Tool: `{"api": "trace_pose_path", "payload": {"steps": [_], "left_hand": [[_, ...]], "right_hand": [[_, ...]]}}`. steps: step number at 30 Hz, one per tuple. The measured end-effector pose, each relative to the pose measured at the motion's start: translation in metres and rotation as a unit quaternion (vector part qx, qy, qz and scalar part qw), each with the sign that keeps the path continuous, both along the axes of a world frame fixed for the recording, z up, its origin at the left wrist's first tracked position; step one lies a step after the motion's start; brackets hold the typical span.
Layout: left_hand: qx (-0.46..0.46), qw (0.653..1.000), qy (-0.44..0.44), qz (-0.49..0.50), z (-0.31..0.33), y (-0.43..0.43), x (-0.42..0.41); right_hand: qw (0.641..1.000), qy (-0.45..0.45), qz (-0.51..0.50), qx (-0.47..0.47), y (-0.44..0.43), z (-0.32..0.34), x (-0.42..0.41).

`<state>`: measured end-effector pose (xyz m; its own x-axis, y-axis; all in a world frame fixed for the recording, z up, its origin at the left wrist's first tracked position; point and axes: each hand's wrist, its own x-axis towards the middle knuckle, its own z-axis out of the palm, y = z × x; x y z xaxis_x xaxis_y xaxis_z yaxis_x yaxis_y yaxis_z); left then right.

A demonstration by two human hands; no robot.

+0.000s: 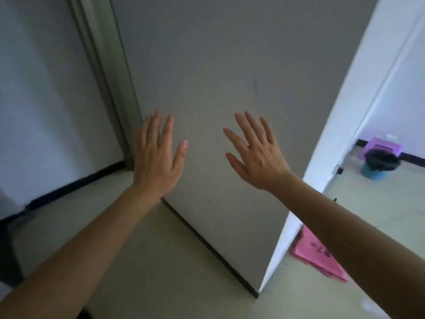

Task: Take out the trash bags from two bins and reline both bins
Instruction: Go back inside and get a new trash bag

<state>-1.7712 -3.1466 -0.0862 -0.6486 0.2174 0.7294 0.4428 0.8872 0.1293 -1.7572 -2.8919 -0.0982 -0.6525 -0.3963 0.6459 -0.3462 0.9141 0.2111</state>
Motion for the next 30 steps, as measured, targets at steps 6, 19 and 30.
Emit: {"api": "trace_pose_path", "payload": {"steps": [6, 19, 30], "left_hand": [[0.002, 0.984, 0.079, -0.160, 0.021, 0.224, 0.040], [-0.027, 0.913, -0.063, -0.402, -0.057, 0.670, 0.169], [-0.060, 0.871, -0.099, -0.477, -0.072, 0.944, 0.099]], "right_hand": [[0.982, 0.040, -0.175, -0.055, 0.219, 0.008, 0.116], [0.860, -0.074, -0.491, -0.116, 0.604, -0.046, 0.357], [0.792, -0.120, -0.584, -0.131, 0.832, -0.075, 0.333]]}}
